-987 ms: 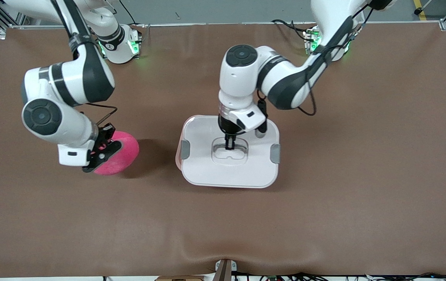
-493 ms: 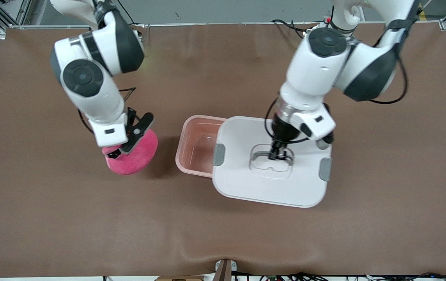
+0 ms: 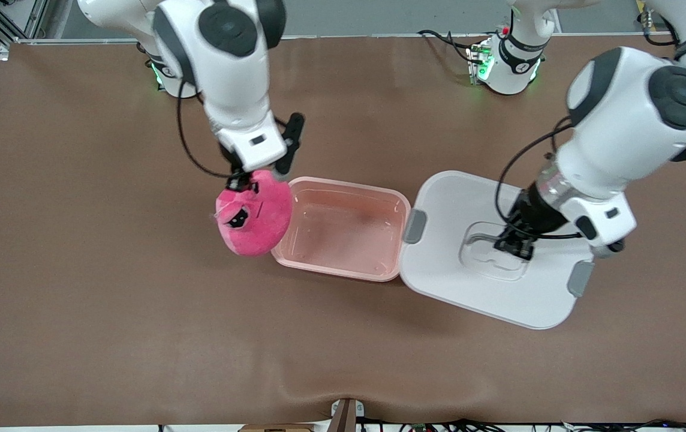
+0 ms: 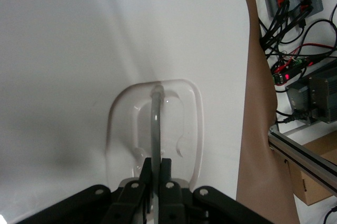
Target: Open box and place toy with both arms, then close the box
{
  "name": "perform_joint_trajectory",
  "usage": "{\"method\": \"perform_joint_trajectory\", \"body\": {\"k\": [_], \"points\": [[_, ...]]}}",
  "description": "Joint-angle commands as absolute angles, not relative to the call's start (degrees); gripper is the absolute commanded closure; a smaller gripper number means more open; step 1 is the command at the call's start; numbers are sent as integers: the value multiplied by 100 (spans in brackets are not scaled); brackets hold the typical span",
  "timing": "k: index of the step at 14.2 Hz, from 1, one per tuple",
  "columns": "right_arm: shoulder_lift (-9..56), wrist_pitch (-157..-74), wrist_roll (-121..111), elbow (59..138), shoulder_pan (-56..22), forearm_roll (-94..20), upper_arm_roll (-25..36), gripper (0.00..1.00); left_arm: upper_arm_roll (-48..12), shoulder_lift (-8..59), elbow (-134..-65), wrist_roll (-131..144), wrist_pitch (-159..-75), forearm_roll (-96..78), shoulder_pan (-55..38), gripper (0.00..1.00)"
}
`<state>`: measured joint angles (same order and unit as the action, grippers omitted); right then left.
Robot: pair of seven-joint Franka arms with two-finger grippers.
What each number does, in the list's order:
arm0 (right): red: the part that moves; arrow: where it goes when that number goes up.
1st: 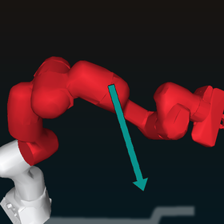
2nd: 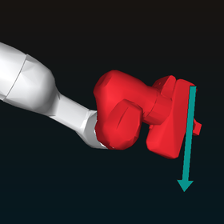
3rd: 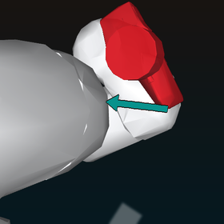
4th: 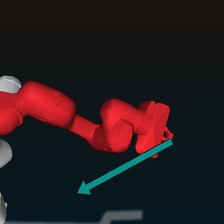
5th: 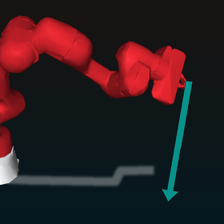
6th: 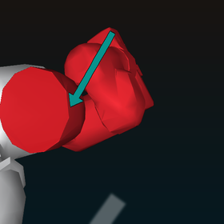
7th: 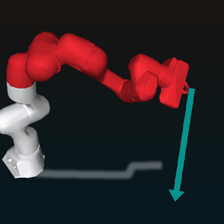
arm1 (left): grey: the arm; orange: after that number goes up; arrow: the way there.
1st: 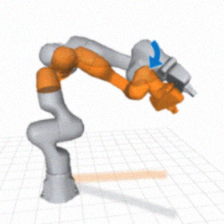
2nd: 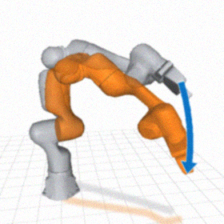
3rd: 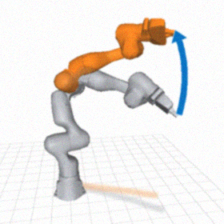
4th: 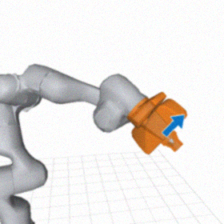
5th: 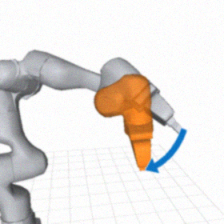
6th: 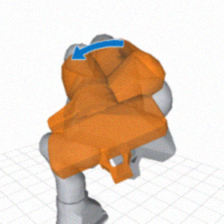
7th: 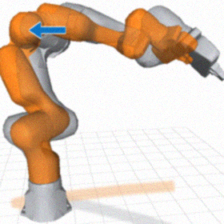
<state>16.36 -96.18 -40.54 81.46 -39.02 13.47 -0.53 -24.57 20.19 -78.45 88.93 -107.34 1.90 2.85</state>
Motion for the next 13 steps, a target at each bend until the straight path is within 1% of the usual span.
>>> {"method": "perform_joint_trajectory", "body": {"k": [1, 3, 6, 10, 13], "points": [[1661, -9527, -4333, 7989, -4358, 1608, 9, 100, -2522, 1872, -7919, 8133, -10311, 35, 649, 100], [1740, -9545, -4289, 7963, -4526, 1652, 26, 100, -2522, 1872, -7919, 7684, -10056, -61, 852, 100], [1968, -9562, -4228, 7735, -4535, 1644, 26, 100, -2514, 1881, -7919, 7235, -10037, -272, 1045, 100], [2258, -9571, -3920, 7489, -4649, 1644, 26, 100, -2505, 1916, -7919, 6900, -10002, -369, 1099, 100], [2399, -9589, -3911, 7383, -4649, 1644, 26, 100, -2470, 1907, -7919, 6655, -9739, -369, 1099, 100]]}}
